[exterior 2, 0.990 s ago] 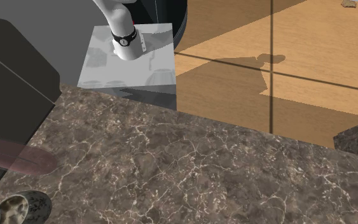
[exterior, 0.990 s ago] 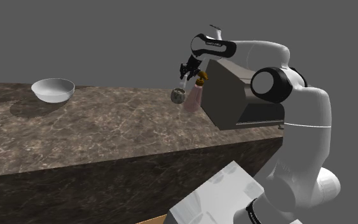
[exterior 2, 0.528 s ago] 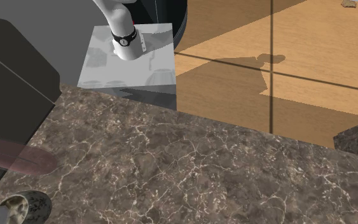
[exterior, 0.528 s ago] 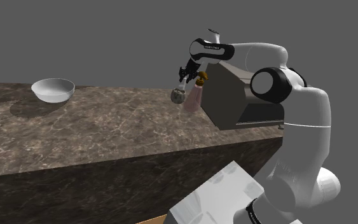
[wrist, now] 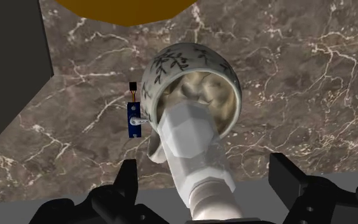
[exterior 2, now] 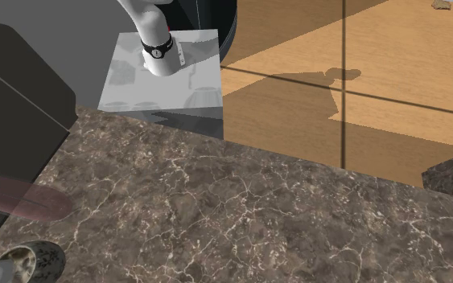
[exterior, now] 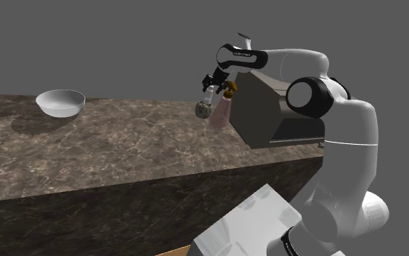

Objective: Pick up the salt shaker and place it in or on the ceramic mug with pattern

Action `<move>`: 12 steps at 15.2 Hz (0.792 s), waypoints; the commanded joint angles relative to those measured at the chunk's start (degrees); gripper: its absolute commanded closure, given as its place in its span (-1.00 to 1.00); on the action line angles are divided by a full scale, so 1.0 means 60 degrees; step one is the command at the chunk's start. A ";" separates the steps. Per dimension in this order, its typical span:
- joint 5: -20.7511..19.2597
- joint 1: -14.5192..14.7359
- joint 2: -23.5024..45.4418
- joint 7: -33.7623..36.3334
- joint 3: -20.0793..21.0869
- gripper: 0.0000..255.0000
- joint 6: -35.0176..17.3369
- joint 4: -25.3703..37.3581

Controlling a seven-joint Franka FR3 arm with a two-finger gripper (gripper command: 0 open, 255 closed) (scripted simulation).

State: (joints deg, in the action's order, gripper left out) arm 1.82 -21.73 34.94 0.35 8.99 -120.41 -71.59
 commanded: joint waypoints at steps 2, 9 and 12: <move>0.0018 -0.0030 -0.0165 -0.0008 0.0007 -1.00 0.0208 0.0042; 0.0065 -0.0108 -0.0570 -0.0029 0.0022 -1.00 0.0829 0.0256; 0.0065 -0.0108 -0.0570 -0.0029 0.0022 -1.00 0.0829 0.0256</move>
State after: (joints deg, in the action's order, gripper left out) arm 2.21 -22.38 31.53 0.18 9.12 -115.44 -70.04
